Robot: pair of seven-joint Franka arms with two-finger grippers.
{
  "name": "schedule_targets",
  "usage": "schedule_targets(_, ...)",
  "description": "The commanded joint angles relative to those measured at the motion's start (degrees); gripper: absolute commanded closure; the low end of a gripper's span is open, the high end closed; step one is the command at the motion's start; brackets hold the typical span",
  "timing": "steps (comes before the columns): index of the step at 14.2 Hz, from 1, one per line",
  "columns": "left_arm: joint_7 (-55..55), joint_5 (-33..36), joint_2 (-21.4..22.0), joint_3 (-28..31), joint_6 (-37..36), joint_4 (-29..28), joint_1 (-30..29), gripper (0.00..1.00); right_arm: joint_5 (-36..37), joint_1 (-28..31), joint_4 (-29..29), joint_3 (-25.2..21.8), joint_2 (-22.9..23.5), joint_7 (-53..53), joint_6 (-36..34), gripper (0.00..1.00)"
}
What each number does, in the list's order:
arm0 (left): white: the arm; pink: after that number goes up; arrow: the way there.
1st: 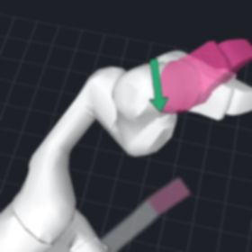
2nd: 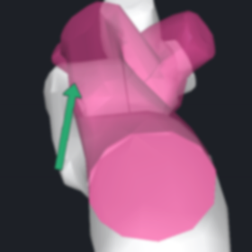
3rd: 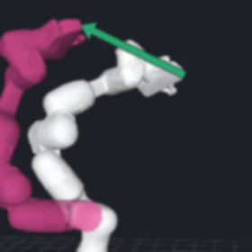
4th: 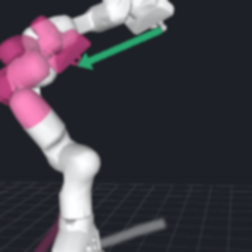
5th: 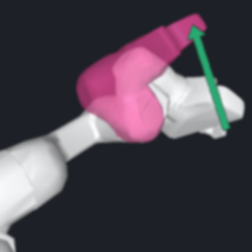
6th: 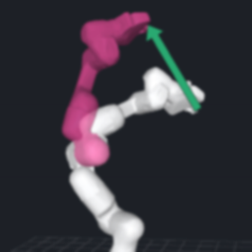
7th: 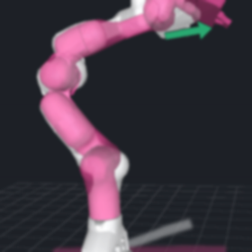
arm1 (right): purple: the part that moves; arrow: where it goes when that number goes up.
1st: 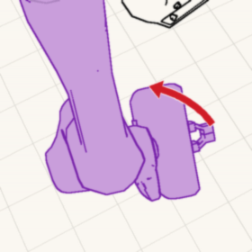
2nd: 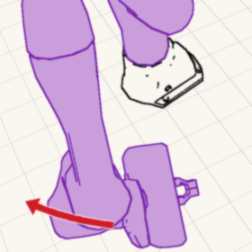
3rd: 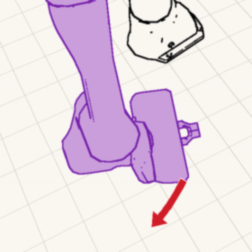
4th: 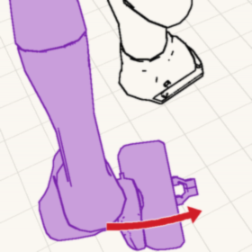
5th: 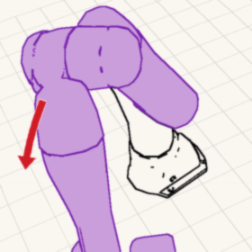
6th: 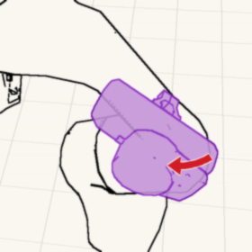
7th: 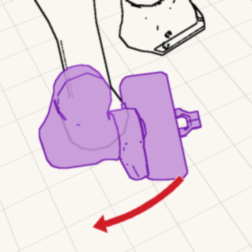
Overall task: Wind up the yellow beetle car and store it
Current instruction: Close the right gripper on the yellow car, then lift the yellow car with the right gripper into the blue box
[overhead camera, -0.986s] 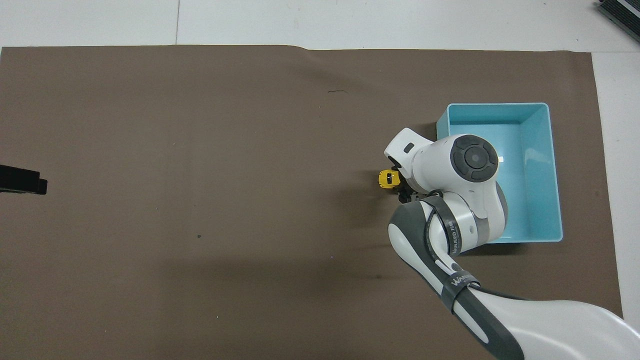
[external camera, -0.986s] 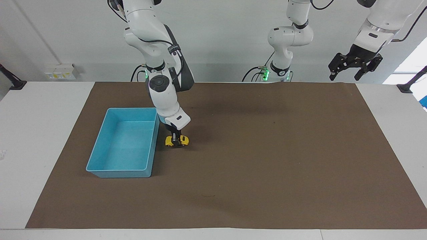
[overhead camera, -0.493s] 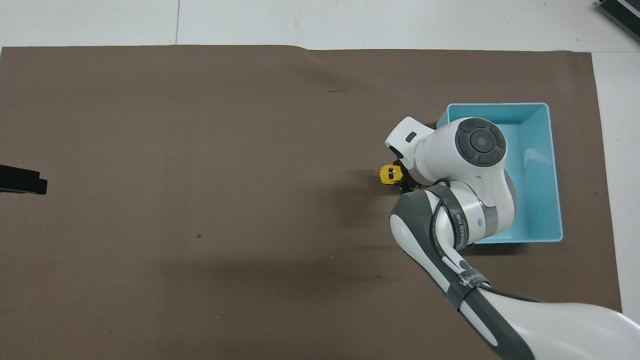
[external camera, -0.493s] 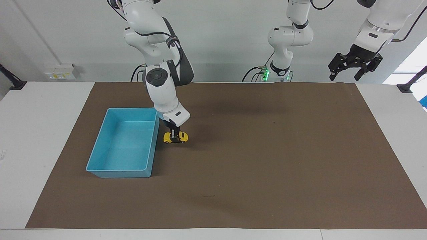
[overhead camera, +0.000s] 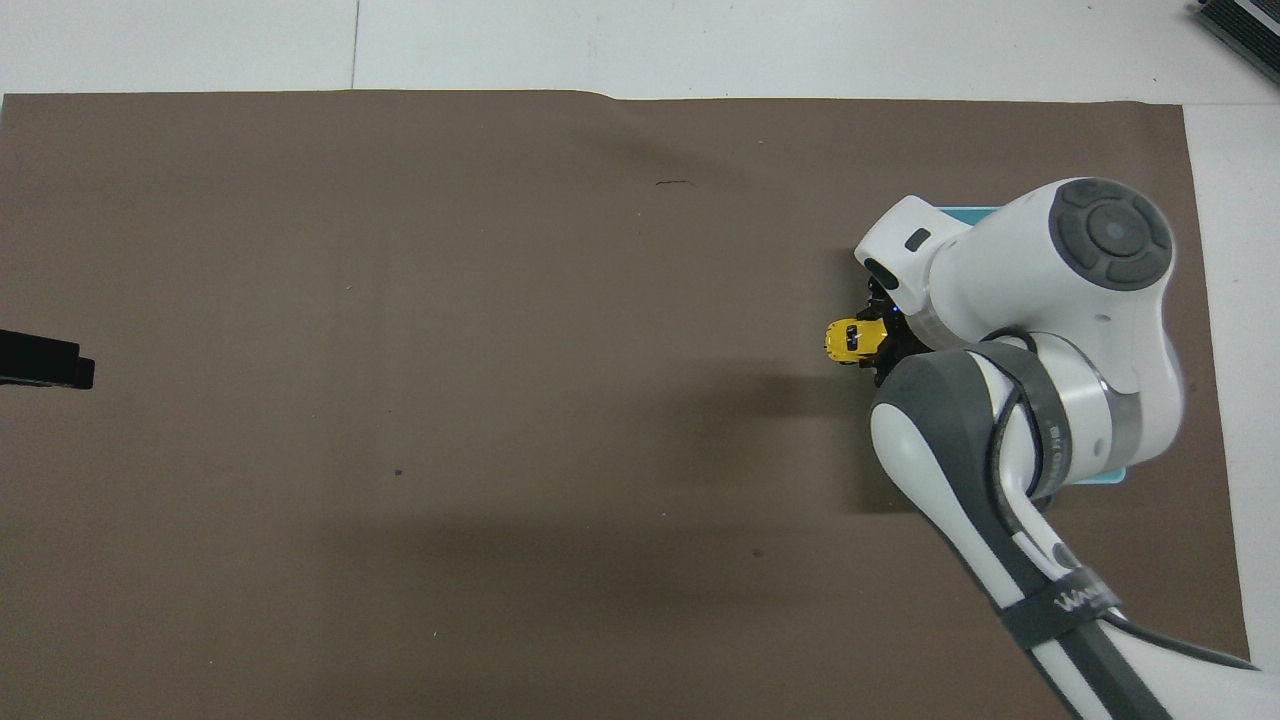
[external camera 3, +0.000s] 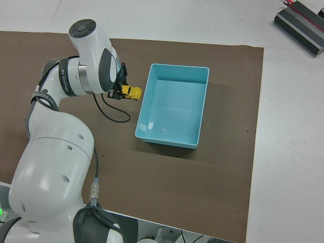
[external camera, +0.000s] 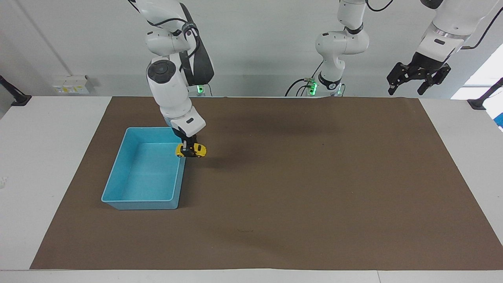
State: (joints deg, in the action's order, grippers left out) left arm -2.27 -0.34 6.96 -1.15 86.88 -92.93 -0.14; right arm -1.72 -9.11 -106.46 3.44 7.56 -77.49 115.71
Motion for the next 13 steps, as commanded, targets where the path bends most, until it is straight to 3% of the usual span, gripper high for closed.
schedule_targets(1, 0.6, -0.6, 0.6, 0.6, -1.2, 0.3, 0.6, 0.0, 0.7, 3.1, 0.1, 0.3, -1.0, -4.4, -1.5, 0.97)
schedule_targets(7, 0.6, -0.5, 0.6, 0.6, -1.2, 0.3, 0.6, 0.0, 0.6, 10.3, -0.8, 0.4, -1.5, -16.6, -2.4, 0.97)
schedule_targets(13, 0.6, -0.5, 0.6, 0.6, -1.2, 0.3, 0.6, 0.0, 0.6, 13.1, -4.8, 0.3, -3.6, -20.0, -1.7, 0.97)
